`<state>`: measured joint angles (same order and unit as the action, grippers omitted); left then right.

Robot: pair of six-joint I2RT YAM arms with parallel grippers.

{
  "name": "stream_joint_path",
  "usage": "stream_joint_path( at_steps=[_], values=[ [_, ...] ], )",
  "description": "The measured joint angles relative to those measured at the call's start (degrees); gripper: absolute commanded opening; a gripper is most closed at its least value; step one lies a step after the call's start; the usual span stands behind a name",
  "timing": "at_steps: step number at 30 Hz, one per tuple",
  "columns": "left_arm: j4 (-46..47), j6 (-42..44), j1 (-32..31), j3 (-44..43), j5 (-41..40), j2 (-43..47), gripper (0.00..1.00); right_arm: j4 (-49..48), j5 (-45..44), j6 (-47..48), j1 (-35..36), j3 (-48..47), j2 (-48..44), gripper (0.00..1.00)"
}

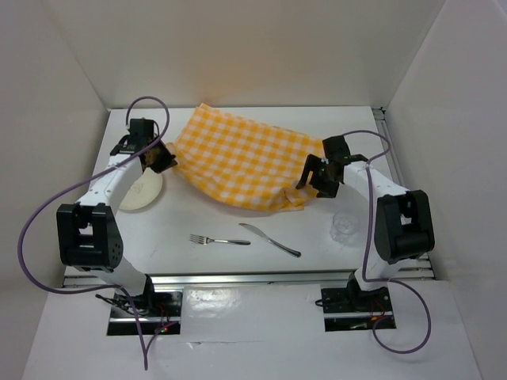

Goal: Set the dinner table for one person

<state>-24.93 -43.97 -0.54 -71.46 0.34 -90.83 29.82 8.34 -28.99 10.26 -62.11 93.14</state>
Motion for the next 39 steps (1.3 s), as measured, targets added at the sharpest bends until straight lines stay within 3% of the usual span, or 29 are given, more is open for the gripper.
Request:
stream_joint_path(
  at_steps=[5,10,12,15,19,20,22,24,25,27,28,29,30,33,35,39],
  values=[
    [-0.4,0.2,0.2,-1.0,-0.1,0.0,0.00,-2.5,2.8,-1.3,-2.1,4.0,-2.5,0.87],
    [-0.4,0.2,0.8,-1.7,-0.1,0.0,0.00,-6.6,6.2,-3.2,-4.5,4.6,-0.5,0.78],
    [-0.4,0.2,1.0,-1.9,0.0,0.0,0.00,-9.3,7.5,-4.0,-4.5,4.4,1.7,0.54],
    [-0.5,0.3,1.2,-2.2,0.6,0.0,0.00,-12.1,8.8,-5.0,-4.7,2.1,5.7,0.00],
    [-1.7,0.8,1.2,-3.8,1.7,-0.1,0.00,-10.7,8.9,-4.1,-5.5,-12.1,13.4,0.00],
    [-2.0,1.4,1.2,-4.4,2.0,-0.2,0.00,-8.7,9.0,-2.9,-5.7,-18.8,16.2,0.01],
    [-2.1,2.0,1.2,-5.5,2.8,-0.3,0.00,-2.1,10.0,-0.2,-6.2,-37.2,24.4,0.30],
    [-2.1,2.2,1.2,-6.4,3.7,-0.9,0.00,4.2,10.7,2.6,-6.7,-58.1,35.2,0.29],
    [-2.0,2.2,1.1,-6.8,4.0,-1.3,0.00,8.5,10.3,3.8,-7.0,-68.9,40.5,0.34],
    [-2.1,2.2,0.9,-6.8,4.3,-2.0,0.00,14.4,8.2,5.1,-7.5,-83.3,48.2,0.36],
    [-2.2,2.2,0.7,-6.8,4.4,-2.3,0.00,15.9,6.7,5.4,-7.6,-83.6,48.5,0.39],
    [-2.3,2.2,0.6,-6.8,4.4,-2.6,0.00,16.5,5.2,5.6,-7.7,-80.2,47.0,0.51],
    [-2.5,2.2,0.3,-6.8,4.3,-2.9,0.00,14.9,3.4,5.9,-7.8,-71.1,42.8,0.68],
    [-2.7,2.2,-0.3,-6.9,4.3,-3.2,0.00,11.9,1.4,4.7,-7.5,-43.9,27.3,0.83],
    [-2.7,2.2,-0.8,-6.9,4.4,-3.2,0.00,9.0,2.1,4.0,-7.2,-30.9,17.9,0.87],
    [-2.6,2.2,-1.3,-6.9,4.4,-3.3,0.00,2.6,4.8,2.8,-6.1,-20.7,6.2,0.87]
  ],
)
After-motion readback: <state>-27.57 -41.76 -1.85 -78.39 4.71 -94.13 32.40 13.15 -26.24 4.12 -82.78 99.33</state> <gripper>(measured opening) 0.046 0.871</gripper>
